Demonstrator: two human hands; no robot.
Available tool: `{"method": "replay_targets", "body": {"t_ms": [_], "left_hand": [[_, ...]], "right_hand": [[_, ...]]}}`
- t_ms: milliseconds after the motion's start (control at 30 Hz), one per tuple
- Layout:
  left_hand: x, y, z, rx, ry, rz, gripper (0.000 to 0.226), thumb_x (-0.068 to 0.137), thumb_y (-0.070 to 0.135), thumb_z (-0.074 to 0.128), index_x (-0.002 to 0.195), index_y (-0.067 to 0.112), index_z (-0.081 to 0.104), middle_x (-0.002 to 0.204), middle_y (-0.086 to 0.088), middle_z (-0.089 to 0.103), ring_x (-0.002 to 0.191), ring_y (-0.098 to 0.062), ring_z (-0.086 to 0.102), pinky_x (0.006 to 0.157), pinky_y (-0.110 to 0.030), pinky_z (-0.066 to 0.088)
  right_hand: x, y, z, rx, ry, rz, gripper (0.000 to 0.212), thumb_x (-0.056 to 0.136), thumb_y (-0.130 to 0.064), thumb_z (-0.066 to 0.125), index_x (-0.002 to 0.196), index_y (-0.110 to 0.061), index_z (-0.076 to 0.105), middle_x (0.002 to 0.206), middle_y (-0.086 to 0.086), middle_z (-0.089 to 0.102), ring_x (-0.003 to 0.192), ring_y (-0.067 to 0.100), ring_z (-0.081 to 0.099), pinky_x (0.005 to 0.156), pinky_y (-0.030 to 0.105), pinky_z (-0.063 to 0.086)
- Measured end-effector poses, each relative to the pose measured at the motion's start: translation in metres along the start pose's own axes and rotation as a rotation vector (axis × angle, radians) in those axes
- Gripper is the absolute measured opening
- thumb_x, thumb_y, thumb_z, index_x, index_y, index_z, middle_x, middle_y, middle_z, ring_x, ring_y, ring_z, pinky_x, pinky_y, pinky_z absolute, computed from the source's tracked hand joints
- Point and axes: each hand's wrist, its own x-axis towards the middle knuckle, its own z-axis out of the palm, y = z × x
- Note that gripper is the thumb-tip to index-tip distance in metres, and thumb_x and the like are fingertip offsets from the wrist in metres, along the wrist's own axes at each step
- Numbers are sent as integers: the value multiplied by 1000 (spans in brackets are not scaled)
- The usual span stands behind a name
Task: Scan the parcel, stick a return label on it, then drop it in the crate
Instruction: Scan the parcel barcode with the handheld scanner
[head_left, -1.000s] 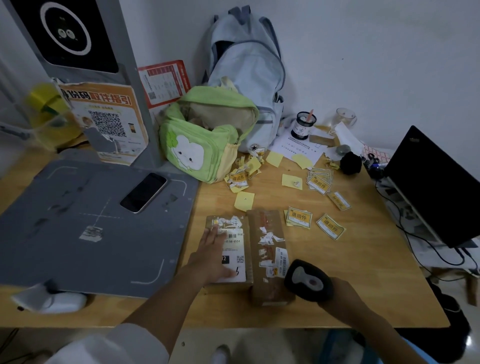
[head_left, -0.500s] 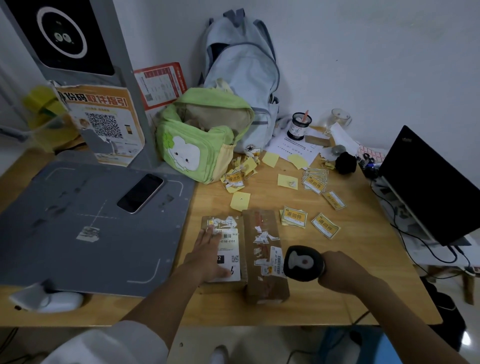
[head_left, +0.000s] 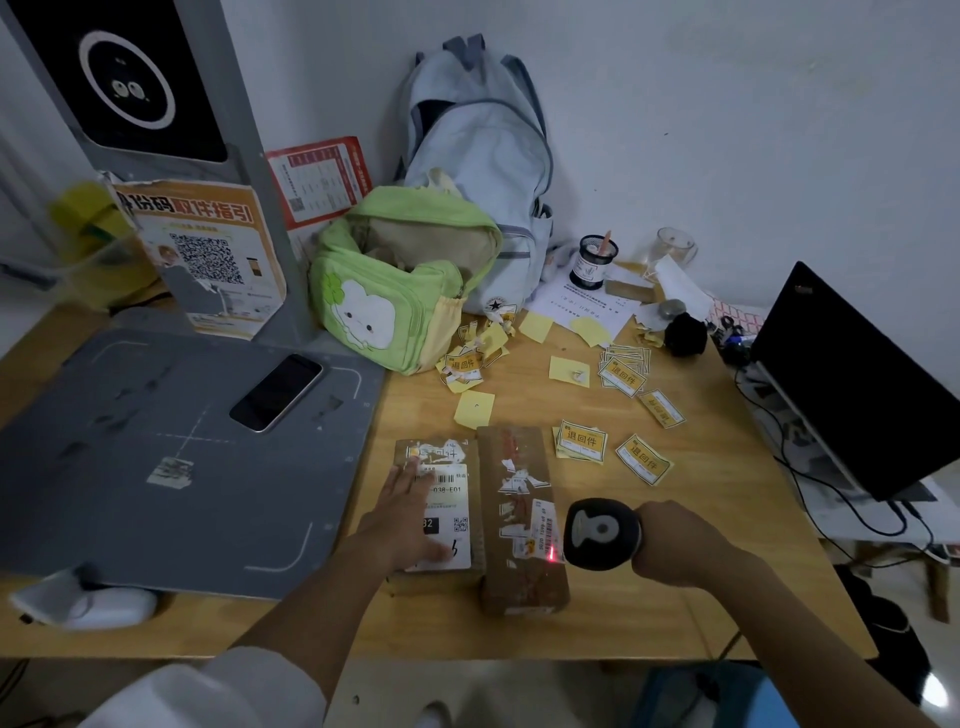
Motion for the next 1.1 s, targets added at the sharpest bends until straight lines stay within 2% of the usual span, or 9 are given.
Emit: {"method": "replay_targets", "body": {"t_ms": [133,400,500,633,733,833,1000,1067,1100], "left_hand": [[0,0,1,-2,7,-3,116,68,40,80,153,24,3,162,5,-17,149,-20,-17,119,-53,18],[-1,0,0,-1,12,-4,116,67,42,80,153,24,5,162,6,-15,149,-20,-14,118,-52,19],[-2,0,-3,5,24,-4,115,65,44,81,152,25,8,163,6,-12,150,-20,-11,118,-50,20],[-4,0,-3,1,39,6,114,65,45,80,152,25,9,163,8,-10,150,-20,-9,117,-51,22],[-5,-2,-5,20,23,18,113,66,47,79,152,25,9,163,8,-9,150,-20,-8,117,-52,21],[-3,-5,-11,67,1,44,103,71,45,74,152,27,13,163,6,-4,149,-21,-1,118,-52,22],[4,-6,-30,67,7,89,71,84,34,64,147,23,33,161,2,14,143,-24,17,118,-41,26],[8,-5,-34,68,2,99,64,85,31,64,144,20,40,158,0,21,140,-26,24,117,-41,28],[11,-6,-36,51,-4,96,61,84,30,64,141,19,44,155,-1,25,137,-26,27,116,-41,31]], "right_hand": [[1,0,1,18,13,-19,25,76,-15,58,58,-25,43,60,-8,48,57,9,50,50,16,39],[11,12,12,51,65,33,23,78,-16,55,61,-27,44,64,-8,53,68,15,58,58,22,47],[20,24,28,130,82,108,10,81,-16,55,89,-22,54,83,-2,61,80,16,62,63,23,48],[28,43,65,144,-10,176,45,85,-16,50,129,-12,43,113,6,54,84,13,53,66,18,44],[30,54,94,140,-23,325,46,86,-19,45,131,-13,41,116,6,50,89,16,55,80,29,52],[24,56,114,152,-8,517,36,93,-30,35,124,-14,39,111,5,54,100,21,60,86,34,48],[26,77,142,54,-64,571,43,96,-40,30,133,-17,28,117,4,51,92,18,56,90,30,45],[49,114,160,82,-140,599,48,96,-41,35,133,-13,30,120,7,49,104,23,55,96,33,43],[57,135,168,78,-159,576,56,96,-41,34,141,-11,25,133,9,46,117,25,51,104,33,38]]}}
